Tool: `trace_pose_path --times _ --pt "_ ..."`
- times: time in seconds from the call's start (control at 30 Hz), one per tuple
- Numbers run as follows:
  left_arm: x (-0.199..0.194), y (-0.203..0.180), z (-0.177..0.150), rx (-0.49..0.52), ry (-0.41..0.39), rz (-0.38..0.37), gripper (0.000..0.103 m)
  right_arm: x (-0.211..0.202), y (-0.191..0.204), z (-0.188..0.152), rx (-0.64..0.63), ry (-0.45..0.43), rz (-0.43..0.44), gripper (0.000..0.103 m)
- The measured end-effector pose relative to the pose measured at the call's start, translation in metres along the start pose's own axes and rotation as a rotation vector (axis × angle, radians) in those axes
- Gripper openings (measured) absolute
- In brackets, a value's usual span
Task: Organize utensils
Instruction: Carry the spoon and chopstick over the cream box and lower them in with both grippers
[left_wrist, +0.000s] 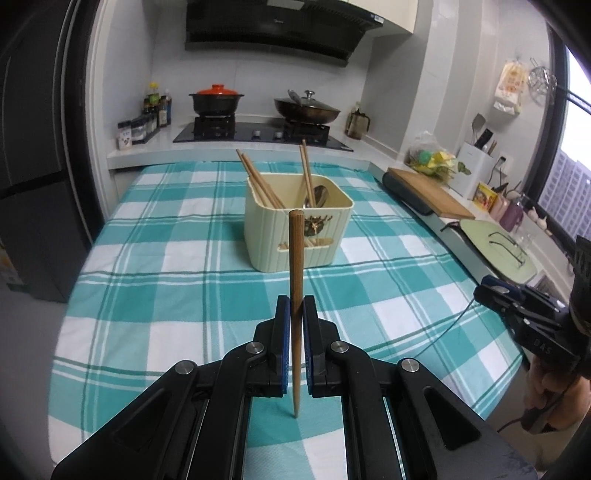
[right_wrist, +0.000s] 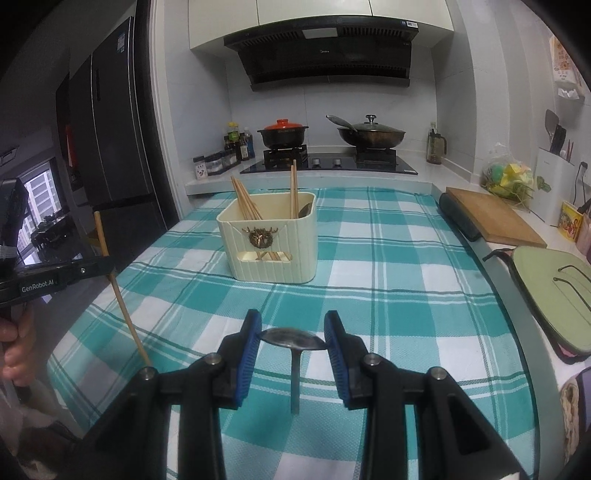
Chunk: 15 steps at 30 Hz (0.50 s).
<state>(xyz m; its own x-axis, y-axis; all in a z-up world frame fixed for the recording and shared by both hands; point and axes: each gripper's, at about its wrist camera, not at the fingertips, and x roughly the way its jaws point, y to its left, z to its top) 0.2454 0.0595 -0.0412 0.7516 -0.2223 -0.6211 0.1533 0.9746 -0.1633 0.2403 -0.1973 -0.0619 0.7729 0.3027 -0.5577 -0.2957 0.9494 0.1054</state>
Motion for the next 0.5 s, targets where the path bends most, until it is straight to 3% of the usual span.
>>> trace_pose_path --times 0.5 --pt "-0.014 0.005 0.028 -0.032 -0.054 -0.022 0.005 -0.008 0.005 0.039 -0.026 -0.042 0.030 0.036"
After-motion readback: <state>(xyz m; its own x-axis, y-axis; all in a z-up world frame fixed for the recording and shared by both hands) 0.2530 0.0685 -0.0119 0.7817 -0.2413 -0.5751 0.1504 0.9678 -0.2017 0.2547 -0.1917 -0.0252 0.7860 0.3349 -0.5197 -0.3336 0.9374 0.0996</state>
